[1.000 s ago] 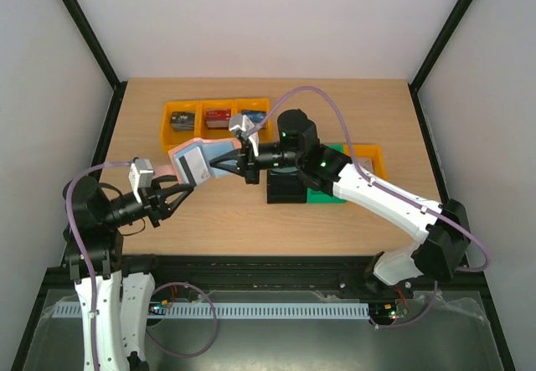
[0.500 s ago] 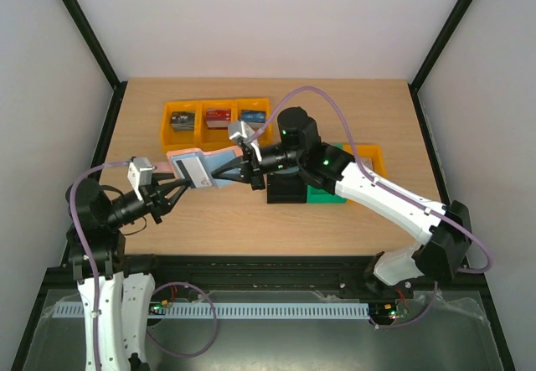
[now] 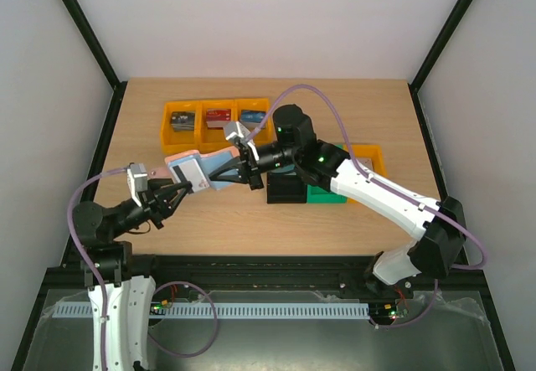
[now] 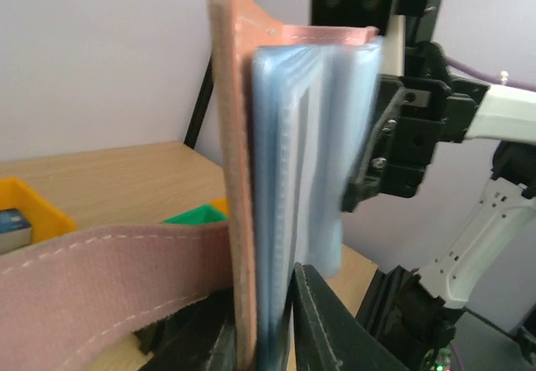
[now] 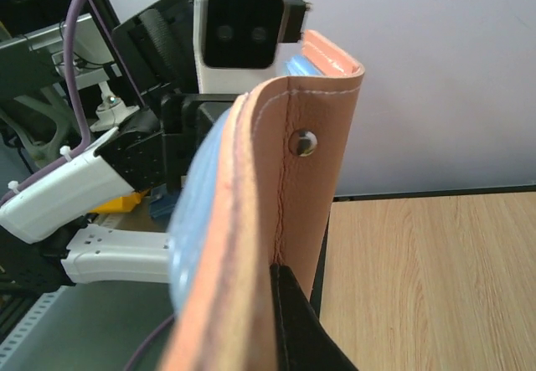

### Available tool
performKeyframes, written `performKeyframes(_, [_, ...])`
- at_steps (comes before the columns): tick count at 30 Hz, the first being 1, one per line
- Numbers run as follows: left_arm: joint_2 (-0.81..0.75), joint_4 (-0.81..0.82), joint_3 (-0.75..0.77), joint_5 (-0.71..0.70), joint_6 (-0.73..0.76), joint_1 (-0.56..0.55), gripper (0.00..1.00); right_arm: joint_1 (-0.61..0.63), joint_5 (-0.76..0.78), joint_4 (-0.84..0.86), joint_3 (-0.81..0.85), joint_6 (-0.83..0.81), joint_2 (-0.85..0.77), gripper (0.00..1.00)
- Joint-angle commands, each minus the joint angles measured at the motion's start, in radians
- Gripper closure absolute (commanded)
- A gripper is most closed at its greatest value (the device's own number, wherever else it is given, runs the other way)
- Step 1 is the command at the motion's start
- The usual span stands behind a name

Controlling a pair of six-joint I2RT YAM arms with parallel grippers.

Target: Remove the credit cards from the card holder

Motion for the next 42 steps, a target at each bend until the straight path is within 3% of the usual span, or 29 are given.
performKeyframes(1, [-0.045, 0.197, -0.027, -0.007, -0.156, -0.023, 0.91, 0.003, -0.021, 0.027, 0.043, -0.007, 0.012, 0.98])
performKeyframes(3, [-0.043, 0.195, -0.027, -0.010, -0.153, -0.027, 0.98, 0.003, -0.008, 0.023, 0.045, -0.007, 0.012, 0.98])
performKeyframes(7, [-0.043, 0.182, -0.022, -0.016, -0.145, -0.031, 0.98, 0.002, 0.038, 0.018, 0.040, -0.014, 0.001, 0.98])
performKeyframes(11, [-0.042, 0.100, -0.010, -0.078, -0.095, -0.031, 0.98, -0.013, 0.241, 0.034, 0.007, 0.028, -0.019, 0.97])
performKeyframes(12, [-0.041, 0.048, 0.003, -0.112, -0.045, -0.031, 0.98, -0.031, 0.280, 0.046, -0.002, 0.057, -0.023, 0.92])
performKeyframes(16, [0.013, -0.203, 0.062, -0.339, 0.139, -0.031, 0.98, -0.091, 0.465, 0.071, -0.039, 0.189, -0.029, 0.72])
performKeyframes(19, [0.088, -0.344, 0.099, -0.573, 0.221, -0.032, 0.98, -0.105, 0.626, 0.027, -0.038, 0.206, -0.028, 0.67])
performKeyframes(22, [0.186, -0.438, 0.144, -0.738, 0.229, -0.029, 0.98, -0.105, 0.660, -0.029, -0.016, 0.172, -0.027, 0.65])
performKeyframes(28, [0.200, -0.424, 0.157, -0.689, 0.245, -0.029, 0.98, -0.037, 0.457, -0.026, 0.010, 0.107, -0.021, 0.71])
performKeyframes(31, [0.200, -0.423, 0.144, -0.608, 0.246, -0.031, 0.98, 0.047, 0.319, 0.079, 0.012, 0.085, 0.002, 0.69])
performKeyframes(33, [0.196, -0.408, 0.133, -0.497, 0.243, -0.031, 0.98, 0.058, 0.223, 0.193, 0.027, 0.180, 0.057, 0.71])
performKeyframes(39, [0.170, -0.371, 0.151, -0.278, 0.272, -0.032, 0.98, 0.058, 0.248, 0.313, 0.082, 0.340, 0.160, 0.83])
performKeyframes(42, [0.152, -0.333, 0.143, -0.198, 0.252, -0.031, 0.98, 0.056, 0.244, 0.282, 0.125, 0.370, 0.209, 0.87])
